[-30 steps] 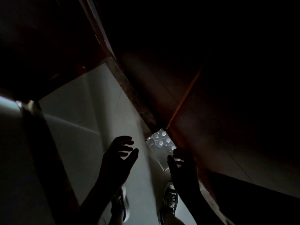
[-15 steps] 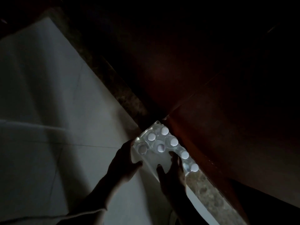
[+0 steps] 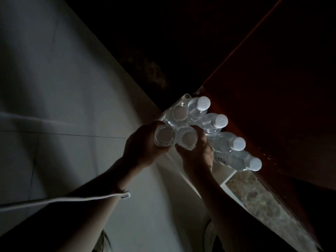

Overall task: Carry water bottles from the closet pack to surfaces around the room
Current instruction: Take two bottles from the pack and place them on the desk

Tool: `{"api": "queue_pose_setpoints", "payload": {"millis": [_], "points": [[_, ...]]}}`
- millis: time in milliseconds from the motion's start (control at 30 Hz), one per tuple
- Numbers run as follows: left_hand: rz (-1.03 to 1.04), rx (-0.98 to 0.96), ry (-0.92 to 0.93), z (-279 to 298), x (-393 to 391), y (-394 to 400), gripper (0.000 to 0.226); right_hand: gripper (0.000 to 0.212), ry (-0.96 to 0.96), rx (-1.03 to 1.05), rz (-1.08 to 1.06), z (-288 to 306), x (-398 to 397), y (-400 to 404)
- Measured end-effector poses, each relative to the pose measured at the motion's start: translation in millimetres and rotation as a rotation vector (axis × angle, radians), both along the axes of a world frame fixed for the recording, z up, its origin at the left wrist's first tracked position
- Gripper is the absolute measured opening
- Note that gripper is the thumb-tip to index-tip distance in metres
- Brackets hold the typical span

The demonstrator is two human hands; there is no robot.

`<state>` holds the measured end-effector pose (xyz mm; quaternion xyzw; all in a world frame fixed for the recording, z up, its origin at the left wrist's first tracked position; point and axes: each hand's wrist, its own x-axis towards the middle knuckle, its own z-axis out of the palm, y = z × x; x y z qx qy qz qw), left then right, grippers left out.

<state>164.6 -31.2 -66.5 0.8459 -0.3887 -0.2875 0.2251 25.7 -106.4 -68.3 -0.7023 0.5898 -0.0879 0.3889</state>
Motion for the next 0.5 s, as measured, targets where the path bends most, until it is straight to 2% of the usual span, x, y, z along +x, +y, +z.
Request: {"api": "queue_pose_setpoints", "payload": {"millis": [133,233,367,500], "points": [[0.03,-0.076,0.033,33.9,-2.0,6.4,0.057,0.054,-0.024,0.031,-0.003,31.2,0.3,1.5],[0.077,-0.118,0.096,89.9,0.1,8.8,0.059,0.062,-0.072,0.039,0.006,84.9,-0.5,0.8],[0.174,-0.202,0.204,192.7,6.4,8.8,0.06,0.081,-0.135,0.107,0.033,186.9,3.0,-8.4],[0.255,-0.258,0.273,326.8,13.7,-6.0,0.056,0.07,-0.369,0.15,0.04,308.8,12.1,-23.2]]}}
